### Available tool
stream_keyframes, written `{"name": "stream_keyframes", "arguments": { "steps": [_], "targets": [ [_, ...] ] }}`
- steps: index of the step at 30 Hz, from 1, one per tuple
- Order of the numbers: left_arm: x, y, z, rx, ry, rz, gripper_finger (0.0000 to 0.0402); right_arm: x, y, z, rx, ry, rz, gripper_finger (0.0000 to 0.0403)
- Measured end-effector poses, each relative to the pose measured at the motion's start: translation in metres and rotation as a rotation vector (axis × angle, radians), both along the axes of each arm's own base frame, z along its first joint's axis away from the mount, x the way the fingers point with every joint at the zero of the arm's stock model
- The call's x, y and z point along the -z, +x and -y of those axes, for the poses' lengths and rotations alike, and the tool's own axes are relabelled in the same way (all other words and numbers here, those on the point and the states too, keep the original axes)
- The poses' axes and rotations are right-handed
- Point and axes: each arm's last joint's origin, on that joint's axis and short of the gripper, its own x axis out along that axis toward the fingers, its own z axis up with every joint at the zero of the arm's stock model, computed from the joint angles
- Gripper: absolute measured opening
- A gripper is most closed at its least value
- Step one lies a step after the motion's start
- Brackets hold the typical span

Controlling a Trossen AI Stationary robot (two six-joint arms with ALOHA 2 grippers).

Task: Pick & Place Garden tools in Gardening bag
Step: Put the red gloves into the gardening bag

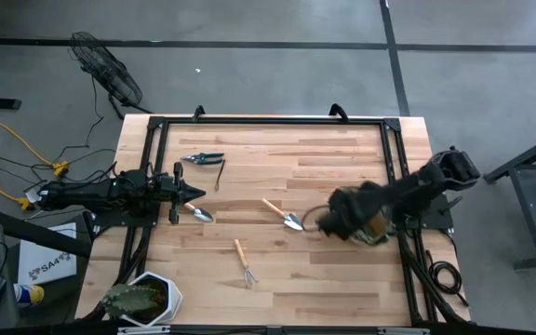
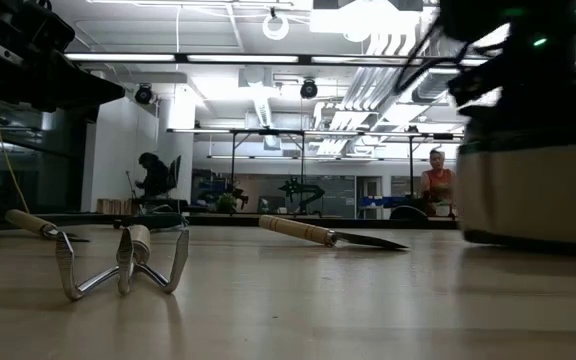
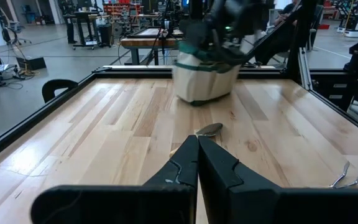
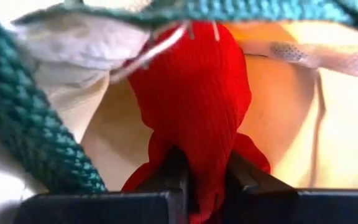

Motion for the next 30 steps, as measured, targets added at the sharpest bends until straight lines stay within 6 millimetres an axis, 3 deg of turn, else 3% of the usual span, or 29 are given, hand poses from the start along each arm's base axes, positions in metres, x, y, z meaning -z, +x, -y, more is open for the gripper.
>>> {"name": "stream_keyframes", "arguments": {
  "steps": [10,16,22,30],
  "targets": [
    [0.000,0.000,0.000,0.000,0.000,0.000,0.0001,0.003,0.029,0.078,-0.241,0.039,0.047,0.0035],
    [0.000,0.000,0.000,0.000,0.000,0.000,0.0001,0.003,0.039,0.113,-0.406,0.028,0.102,0.0035],
    [0.000,0.000,0.000,0.000,0.000,0.000,0.0001,-0.001,0.055,0.128,-0.564,0.025,0.256,0.0035],
    [0.000,0.000,0.000,0.000,0.000,0.000,0.0001,-0.008,0.074,0.123,-0.713,0.022,0.447,0.0035]
  ]
}}
